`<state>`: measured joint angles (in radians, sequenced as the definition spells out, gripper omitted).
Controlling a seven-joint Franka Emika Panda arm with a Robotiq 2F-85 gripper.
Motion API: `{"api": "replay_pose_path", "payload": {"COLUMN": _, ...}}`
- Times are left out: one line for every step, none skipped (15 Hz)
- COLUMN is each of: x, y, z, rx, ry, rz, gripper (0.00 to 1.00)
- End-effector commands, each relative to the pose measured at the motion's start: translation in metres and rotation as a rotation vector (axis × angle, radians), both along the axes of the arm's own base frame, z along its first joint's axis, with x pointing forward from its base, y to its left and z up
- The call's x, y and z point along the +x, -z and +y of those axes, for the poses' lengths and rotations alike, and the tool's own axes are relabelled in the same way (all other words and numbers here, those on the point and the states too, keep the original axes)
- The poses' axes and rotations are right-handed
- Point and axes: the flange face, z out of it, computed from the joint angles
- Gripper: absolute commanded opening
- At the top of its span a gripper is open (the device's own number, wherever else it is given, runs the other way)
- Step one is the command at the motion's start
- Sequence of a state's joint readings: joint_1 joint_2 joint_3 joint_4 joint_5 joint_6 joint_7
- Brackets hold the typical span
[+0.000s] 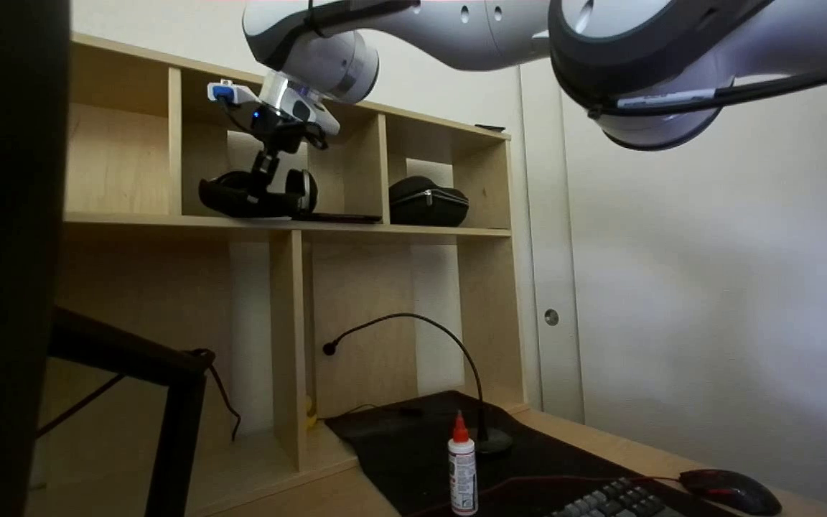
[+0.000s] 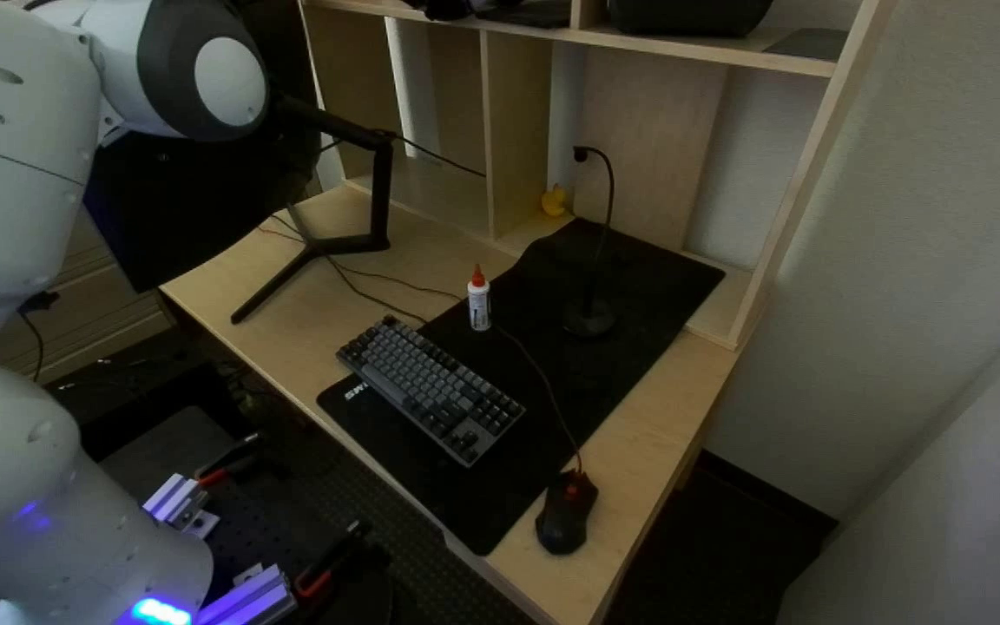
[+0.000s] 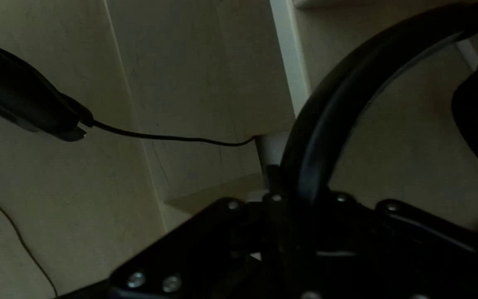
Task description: Get the headphones from the table and put them on the second shelf of the top row
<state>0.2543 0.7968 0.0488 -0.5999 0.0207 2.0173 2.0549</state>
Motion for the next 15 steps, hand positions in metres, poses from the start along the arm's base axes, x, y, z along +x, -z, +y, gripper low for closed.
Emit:
{"api": "replay_pose_path", "payload": {"x": 0.003, "y": -0.003, "z": -0.003, "rx": -0.027, "ry": 0.044, "rz": -0.036, "gripper": 0.04}}
{"api": "replay_pose_path", "payload": {"x": 0.002, "y": -0.006, "z": -0.002, "rx": -0.033, "ry": 0.049, "rz": -0.041, "gripper": 0.04}}
{"api": "replay_pose_path", "payload": {"x": 0.001, "y": -0.007, "z": -0.001, "rx": -0.04, "ry": 0.055, "rz": -0.041, "gripper": 0.04}}
{"api": "replay_pose_path", "payload": {"x": -0.001, "y": -0.01, "z": 0.0, "rx": -0.055, "ry": 0.045, "rz": -0.035, "gripper": 0.04}}
{"api": "replay_pose_path", "payload": {"x": -0.002, "y": -0.012, "z": -0.001, "rx": -0.073, "ry": 0.04, "rz": -0.041, "gripper": 0.04}}
{"api": "replay_pose_path", "payload": {"x": -0.004, "y": -0.015, "z": 0.0, "rx": -0.063, "ry": 0.03, "rz": -0.044, "gripper": 0.04}}
{"api": "replay_pose_path", "payload": {"x": -0.005, "y": -0.019, "z": 0.001, "rx": -0.063, "ry": 0.024, "rz": -0.056, "gripper": 0.04}}
{"api": "replay_pose_path", "payload": {"x": -0.006, "y": -0.021, "z": 0.002, "rx": -0.063, "ry": 0.017, "rz": -0.06, "gripper": 0.04}}
{"api": "replay_pose_path", "payload": {"x": -0.006, "y": -0.022, "z": 0.002, "rx": -0.054, "ry": 0.008, "rz": -0.058, "gripper": 0.04}}
{"api": "replay_pose_path", "payload": {"x": -0.007, "y": -0.024, "z": 0.002, "rx": -0.036, "ry": -0.003, "rz": -0.053, "gripper": 0.04}}
{"api": "replay_pose_path", "payload": {"x": -0.008, "y": -0.025, "z": 0.002, "rx": -0.018, "ry": -0.009, "rz": -0.043, "gripper": 0.04}}
{"api": "replay_pose_path", "payload": {"x": -0.01, "y": -0.025, "z": 0.002, "rx": 0.006, "ry": -0.021, "rz": -0.025, "gripper": 0.04}}
{"api": "replay_pose_path", "payload": {"x": -0.011, "y": -0.025, "z": 0.003, "rx": 0.037, "ry": -0.031, "rz": -0.001, "gripper": 0.41}}
{"api": "replay_pose_path", "payload": {"x": -0.014, "y": -0.024, "z": 0.001, "rx": 0.054, "ry": -0.046, "rz": 0.027, "gripper": 0.43}}
{"api": "replay_pose_path", "payload": {"x": -0.014, "y": -0.026, "z": -0.002, "rx": 0.067, "ry": -0.055, "rz": 0.033, "gripper": 0.48}}
